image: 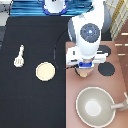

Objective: Take the lid off the pot, put the pot on the plate, and use the tool to push the pot to the front of the table.

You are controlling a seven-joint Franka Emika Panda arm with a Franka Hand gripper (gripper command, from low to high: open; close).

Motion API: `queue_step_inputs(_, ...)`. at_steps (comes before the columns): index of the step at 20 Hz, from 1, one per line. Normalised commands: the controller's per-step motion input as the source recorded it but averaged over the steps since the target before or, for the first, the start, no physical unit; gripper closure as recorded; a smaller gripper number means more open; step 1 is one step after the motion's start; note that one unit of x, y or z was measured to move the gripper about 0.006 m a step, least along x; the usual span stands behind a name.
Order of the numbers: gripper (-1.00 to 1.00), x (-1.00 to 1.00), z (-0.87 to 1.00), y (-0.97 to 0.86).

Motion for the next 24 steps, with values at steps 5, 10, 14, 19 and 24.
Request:
queue_step_inputs(5, 1.0, -0.2, -0.16, 0.16)
queue_step_inputs(10, 1.0, -0.18, -0.13, 0.15)
queue_step_inputs(14, 1.0, -0.19, 0.31, 0.16)
queue_step_inputs(19, 1.0, -0.46, 0.85, 0.05)
queue_step_inputs(24, 1.0, -0.95, 0.87, -0.03)
